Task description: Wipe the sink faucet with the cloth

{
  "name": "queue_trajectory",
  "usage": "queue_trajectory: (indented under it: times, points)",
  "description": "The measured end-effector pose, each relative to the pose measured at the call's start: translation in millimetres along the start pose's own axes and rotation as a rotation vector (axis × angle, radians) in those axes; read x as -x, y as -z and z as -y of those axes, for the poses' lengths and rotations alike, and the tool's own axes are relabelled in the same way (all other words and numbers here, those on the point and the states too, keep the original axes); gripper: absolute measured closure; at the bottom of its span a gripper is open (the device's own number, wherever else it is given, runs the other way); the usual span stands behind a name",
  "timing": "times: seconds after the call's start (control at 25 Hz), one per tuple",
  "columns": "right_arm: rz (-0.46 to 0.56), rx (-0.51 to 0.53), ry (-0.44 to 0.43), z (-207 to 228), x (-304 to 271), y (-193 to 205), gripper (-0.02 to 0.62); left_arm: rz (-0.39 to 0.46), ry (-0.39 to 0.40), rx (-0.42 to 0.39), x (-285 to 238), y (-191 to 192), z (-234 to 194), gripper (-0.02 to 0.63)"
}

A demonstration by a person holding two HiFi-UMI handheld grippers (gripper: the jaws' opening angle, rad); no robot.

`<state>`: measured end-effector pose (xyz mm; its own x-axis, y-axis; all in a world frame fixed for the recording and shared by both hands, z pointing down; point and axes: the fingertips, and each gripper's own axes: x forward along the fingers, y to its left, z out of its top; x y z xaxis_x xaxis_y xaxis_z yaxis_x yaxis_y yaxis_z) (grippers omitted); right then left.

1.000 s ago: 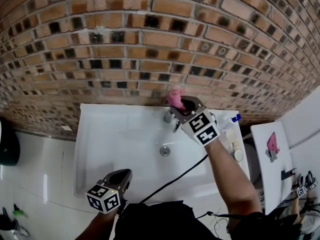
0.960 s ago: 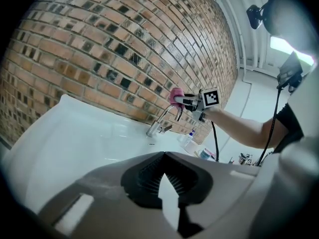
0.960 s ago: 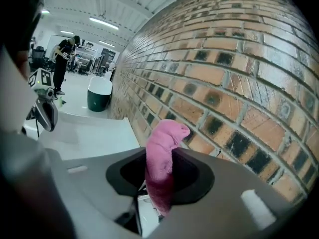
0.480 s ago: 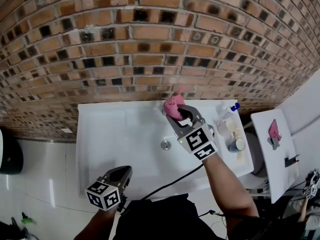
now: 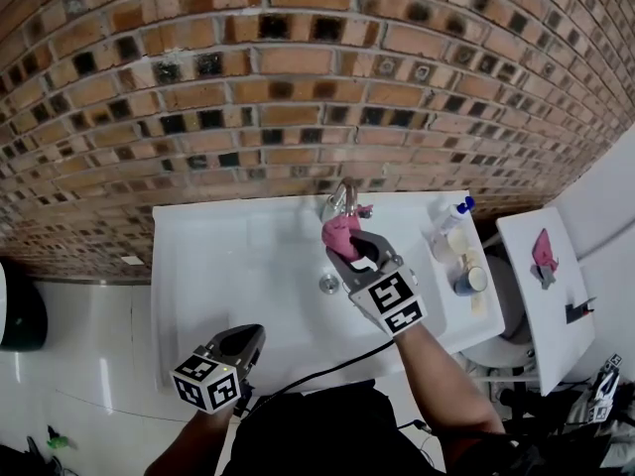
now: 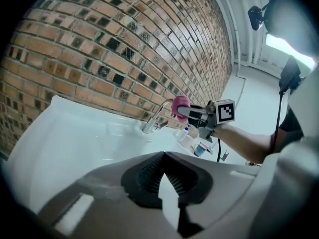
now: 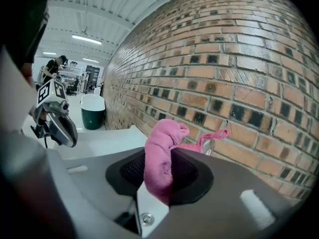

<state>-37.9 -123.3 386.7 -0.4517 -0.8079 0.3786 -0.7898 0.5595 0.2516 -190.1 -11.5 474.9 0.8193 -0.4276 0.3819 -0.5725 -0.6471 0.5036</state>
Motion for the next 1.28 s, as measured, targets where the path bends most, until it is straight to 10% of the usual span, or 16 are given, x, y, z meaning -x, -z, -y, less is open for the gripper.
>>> queue_trajectory:
  times: [0.56, 0.92, 1.28]
  points:
    - [-0.077, -0.304, -0.132, -21.5, -15.5, 69.0, 0.482, 0.005, -0.043, 0.027, -4.3, 1.6, -4.1, 0.600]
    - [0.062, -1.040, -0.211, 8.8, -78.1, 135.5, 0.482, -0.009, -0.123, 0.061, 0.9, 4.8, -13.9, 0.600]
    - [0.243, -1.348, -0.270, 33.2, -116.9, 157.6, 0.482, -0.037, -0.183, 0.066, -11.8, -4.5, -23.0, 0.600]
